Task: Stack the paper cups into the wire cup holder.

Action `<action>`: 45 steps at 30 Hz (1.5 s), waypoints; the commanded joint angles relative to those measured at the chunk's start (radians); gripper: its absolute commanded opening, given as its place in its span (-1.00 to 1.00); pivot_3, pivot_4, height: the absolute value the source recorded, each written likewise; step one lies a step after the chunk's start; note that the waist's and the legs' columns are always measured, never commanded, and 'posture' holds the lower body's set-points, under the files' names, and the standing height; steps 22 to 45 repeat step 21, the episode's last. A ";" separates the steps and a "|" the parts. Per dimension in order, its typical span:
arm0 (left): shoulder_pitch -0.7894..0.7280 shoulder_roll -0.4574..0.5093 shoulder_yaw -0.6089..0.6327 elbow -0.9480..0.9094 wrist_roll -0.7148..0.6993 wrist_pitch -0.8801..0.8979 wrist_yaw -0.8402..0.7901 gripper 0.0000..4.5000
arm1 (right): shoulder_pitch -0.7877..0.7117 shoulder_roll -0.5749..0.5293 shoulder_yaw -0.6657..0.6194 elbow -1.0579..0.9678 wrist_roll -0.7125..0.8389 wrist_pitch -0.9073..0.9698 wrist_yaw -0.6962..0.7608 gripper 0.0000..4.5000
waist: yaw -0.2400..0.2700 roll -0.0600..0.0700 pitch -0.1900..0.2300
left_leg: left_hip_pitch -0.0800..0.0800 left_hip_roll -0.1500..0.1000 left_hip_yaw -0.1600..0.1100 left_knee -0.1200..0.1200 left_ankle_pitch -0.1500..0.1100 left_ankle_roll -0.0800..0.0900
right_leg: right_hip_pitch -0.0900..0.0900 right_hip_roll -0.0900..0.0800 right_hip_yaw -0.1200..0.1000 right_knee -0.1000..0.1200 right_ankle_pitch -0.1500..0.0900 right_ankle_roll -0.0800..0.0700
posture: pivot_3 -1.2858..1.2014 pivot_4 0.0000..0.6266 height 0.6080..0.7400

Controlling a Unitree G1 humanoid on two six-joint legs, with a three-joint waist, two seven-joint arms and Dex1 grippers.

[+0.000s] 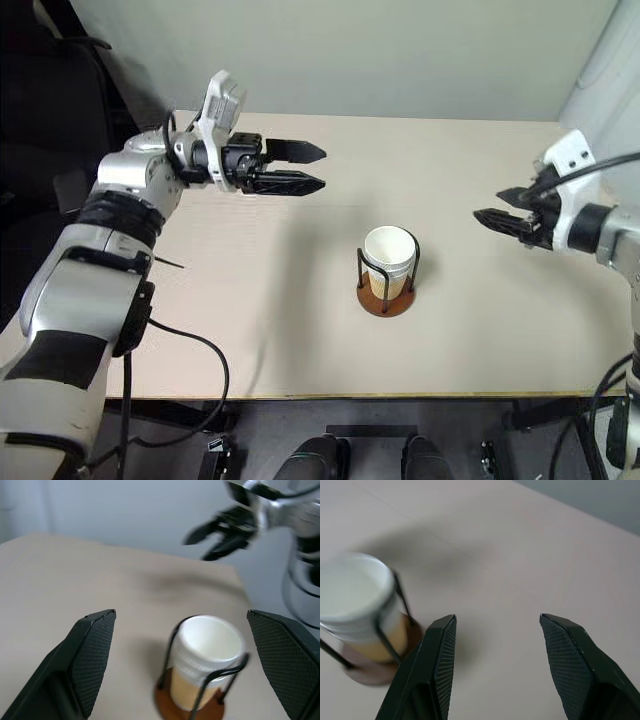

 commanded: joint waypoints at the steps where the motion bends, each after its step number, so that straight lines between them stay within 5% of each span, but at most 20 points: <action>1: -0.007 0.043 0.109 0.006 0.052 0.012 0.045 1.00 | 0.013 0.033 -0.066 -0.042 0.032 -0.045 -0.057 0.16 | -0.004 0.000 0.000 | 0.000 0.001 0.000 0.000 0.000 0.000 | 0.000 0.000 0.001 0.000 0.000 0.000 | 0.03 -0.52 1.00; 18: 0.002 0.125 0.340 0.037 0.243 0.048 0.244 1.00 | -0.079 0.073 0.061 0.054 0.004 -0.173 -0.156 0.16 | 0.000 0.000 0.000 | -0.001 -0.004 -0.005 0.000 0.004 0.004 | 0.001 -0.001 0.001 -0.001 0.004 -0.009 | 0.03 -0.52 1.00; 45: 0.002 0.118 0.355 0.037 0.262 0.051 0.263 1.00 | -0.075 0.082 0.063 0.036 0.008 -0.174 -0.172 0.16 | 0.001 0.000 0.000 | -0.001 -0.004 -0.005 -0.001 0.005 0.003 | 0.000 -0.001 0.001 -0.001 0.005 -0.009 | 0.03 -0.52 1.00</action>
